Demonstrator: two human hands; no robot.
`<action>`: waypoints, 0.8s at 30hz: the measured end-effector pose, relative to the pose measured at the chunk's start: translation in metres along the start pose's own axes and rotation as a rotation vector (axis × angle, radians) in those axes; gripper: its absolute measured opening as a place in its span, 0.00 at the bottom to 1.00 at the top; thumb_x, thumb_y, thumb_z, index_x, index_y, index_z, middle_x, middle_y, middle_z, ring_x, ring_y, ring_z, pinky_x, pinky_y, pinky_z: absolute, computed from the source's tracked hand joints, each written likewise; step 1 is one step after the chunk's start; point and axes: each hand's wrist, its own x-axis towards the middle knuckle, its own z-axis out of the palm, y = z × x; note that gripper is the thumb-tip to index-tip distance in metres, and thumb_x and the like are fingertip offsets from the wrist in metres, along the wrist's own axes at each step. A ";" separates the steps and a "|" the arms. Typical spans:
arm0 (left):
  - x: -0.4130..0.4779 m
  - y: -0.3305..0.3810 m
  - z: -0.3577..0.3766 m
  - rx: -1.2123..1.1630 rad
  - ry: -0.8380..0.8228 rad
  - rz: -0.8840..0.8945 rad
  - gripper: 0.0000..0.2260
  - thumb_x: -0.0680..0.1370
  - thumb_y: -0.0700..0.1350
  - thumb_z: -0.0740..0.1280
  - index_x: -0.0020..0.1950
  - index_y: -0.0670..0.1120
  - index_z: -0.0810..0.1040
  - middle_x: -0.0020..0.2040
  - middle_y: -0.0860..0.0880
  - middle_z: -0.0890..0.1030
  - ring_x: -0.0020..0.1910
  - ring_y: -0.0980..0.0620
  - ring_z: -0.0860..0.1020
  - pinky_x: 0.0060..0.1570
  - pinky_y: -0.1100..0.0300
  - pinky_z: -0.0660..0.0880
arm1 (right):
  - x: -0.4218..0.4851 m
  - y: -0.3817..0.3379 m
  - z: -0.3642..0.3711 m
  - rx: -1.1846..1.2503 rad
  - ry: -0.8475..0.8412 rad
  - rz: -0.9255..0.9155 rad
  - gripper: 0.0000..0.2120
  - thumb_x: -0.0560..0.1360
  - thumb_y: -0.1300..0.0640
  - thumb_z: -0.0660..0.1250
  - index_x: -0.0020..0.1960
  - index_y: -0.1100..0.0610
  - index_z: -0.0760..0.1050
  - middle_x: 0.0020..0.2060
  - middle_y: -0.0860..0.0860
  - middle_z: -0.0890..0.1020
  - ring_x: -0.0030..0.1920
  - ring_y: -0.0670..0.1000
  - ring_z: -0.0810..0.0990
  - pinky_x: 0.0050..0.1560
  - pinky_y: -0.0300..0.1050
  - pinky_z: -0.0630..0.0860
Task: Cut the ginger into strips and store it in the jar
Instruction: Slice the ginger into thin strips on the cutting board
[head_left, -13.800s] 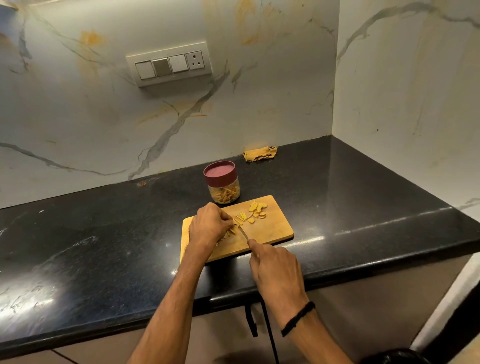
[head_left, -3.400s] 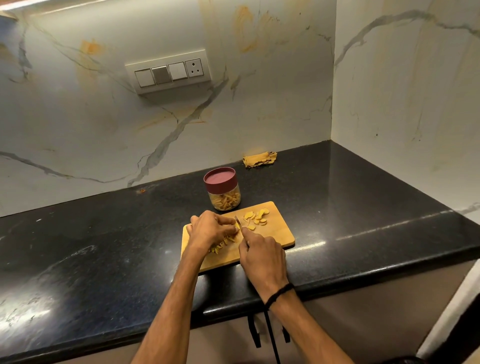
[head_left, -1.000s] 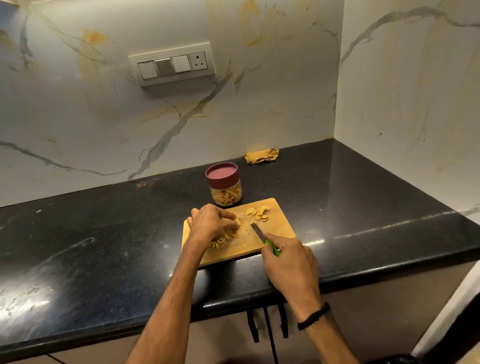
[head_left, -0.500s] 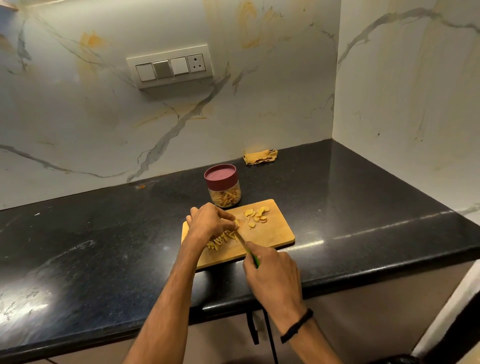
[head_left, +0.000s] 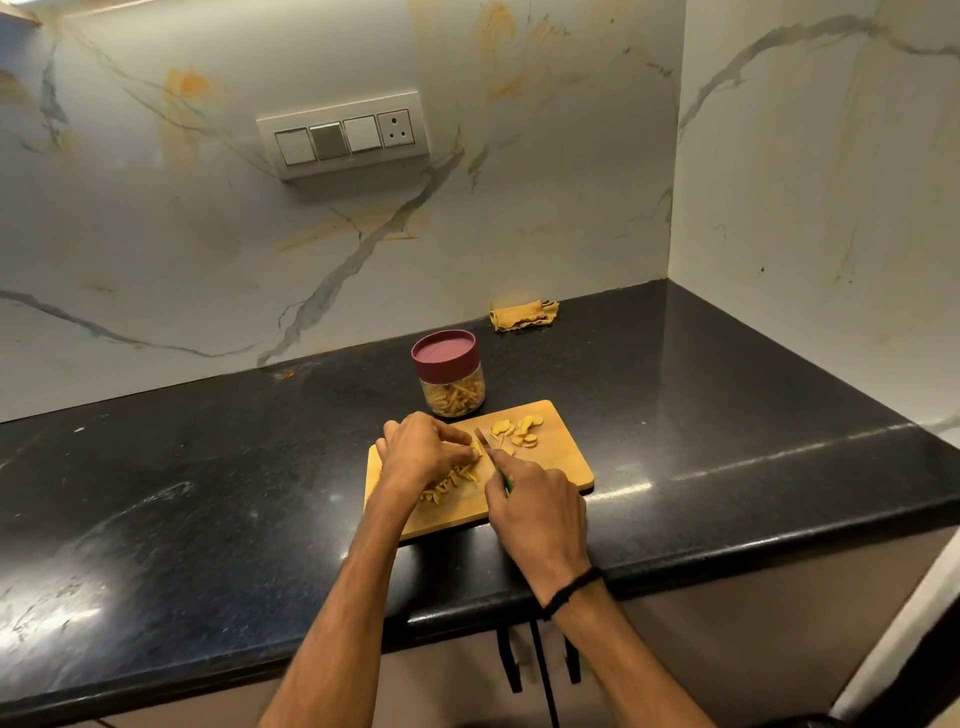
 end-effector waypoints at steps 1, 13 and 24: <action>0.000 0.000 0.000 -0.002 -0.002 0.003 0.11 0.74 0.55 0.75 0.55 0.56 0.86 0.57 0.53 0.82 0.60 0.48 0.66 0.51 0.53 0.61 | 0.001 0.000 0.002 -0.010 -0.006 -0.010 0.20 0.82 0.48 0.55 0.74 0.44 0.66 0.48 0.47 0.83 0.39 0.44 0.71 0.36 0.35 0.65; -0.003 0.000 -0.001 0.027 0.004 0.011 0.12 0.74 0.56 0.74 0.56 0.56 0.85 0.57 0.53 0.81 0.58 0.49 0.65 0.51 0.53 0.61 | 0.002 -0.001 0.009 -0.083 -0.015 -0.073 0.17 0.83 0.50 0.54 0.70 0.46 0.69 0.46 0.49 0.82 0.40 0.47 0.75 0.38 0.39 0.67; -0.005 0.003 -0.002 0.040 0.016 -0.016 0.12 0.74 0.57 0.74 0.57 0.57 0.85 0.56 0.53 0.81 0.54 0.50 0.63 0.51 0.53 0.61 | -0.021 -0.008 0.011 -0.252 -0.095 -0.075 0.17 0.83 0.56 0.54 0.72 0.52 0.63 0.48 0.53 0.81 0.48 0.52 0.81 0.38 0.43 0.68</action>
